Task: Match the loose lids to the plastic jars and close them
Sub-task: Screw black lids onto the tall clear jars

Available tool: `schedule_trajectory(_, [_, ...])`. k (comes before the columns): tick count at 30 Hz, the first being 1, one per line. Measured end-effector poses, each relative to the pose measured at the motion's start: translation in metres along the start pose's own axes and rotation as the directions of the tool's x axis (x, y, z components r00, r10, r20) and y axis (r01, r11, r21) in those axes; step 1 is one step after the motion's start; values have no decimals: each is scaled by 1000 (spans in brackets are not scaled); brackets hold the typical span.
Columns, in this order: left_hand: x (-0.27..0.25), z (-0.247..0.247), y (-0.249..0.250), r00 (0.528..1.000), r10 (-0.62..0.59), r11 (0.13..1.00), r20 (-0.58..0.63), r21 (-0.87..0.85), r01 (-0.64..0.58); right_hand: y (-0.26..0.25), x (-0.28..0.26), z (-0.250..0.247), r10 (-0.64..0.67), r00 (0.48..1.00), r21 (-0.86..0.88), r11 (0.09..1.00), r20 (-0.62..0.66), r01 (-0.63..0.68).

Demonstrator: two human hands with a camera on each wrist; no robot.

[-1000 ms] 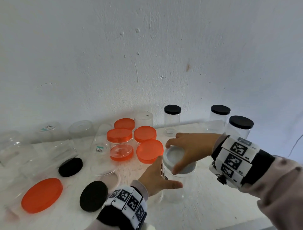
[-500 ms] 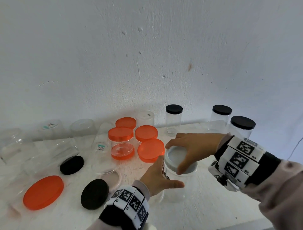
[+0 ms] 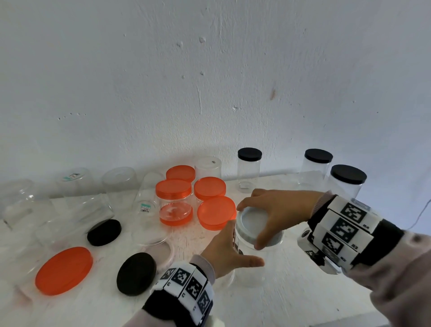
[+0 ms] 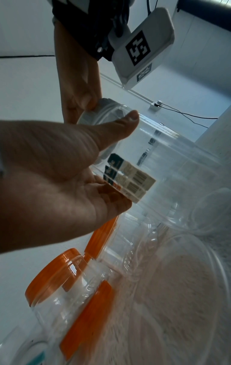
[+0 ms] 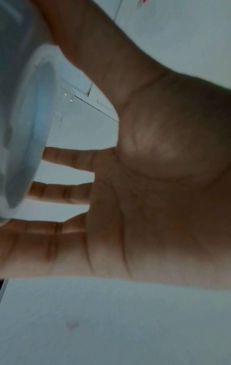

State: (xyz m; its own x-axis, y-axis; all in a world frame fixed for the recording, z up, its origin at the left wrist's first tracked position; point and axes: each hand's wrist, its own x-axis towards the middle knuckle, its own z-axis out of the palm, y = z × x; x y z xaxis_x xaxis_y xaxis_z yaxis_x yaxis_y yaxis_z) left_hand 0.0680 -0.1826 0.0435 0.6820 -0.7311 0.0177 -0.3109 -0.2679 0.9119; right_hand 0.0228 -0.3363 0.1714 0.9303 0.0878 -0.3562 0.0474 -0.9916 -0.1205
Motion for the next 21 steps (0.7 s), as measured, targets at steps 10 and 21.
schedule_trajectory(10, [1, 1, -1, 1000, -4, 999, 4, -34, 4, 7, 0, 15, -25, 998, 60, 998, -58, 29])
schedule_trajectory(21, [-7, 4, -3, 999, 22, 993, -30, -111, -26, 9, -2, 51, -110, 945, -36, 994, -308, 104])
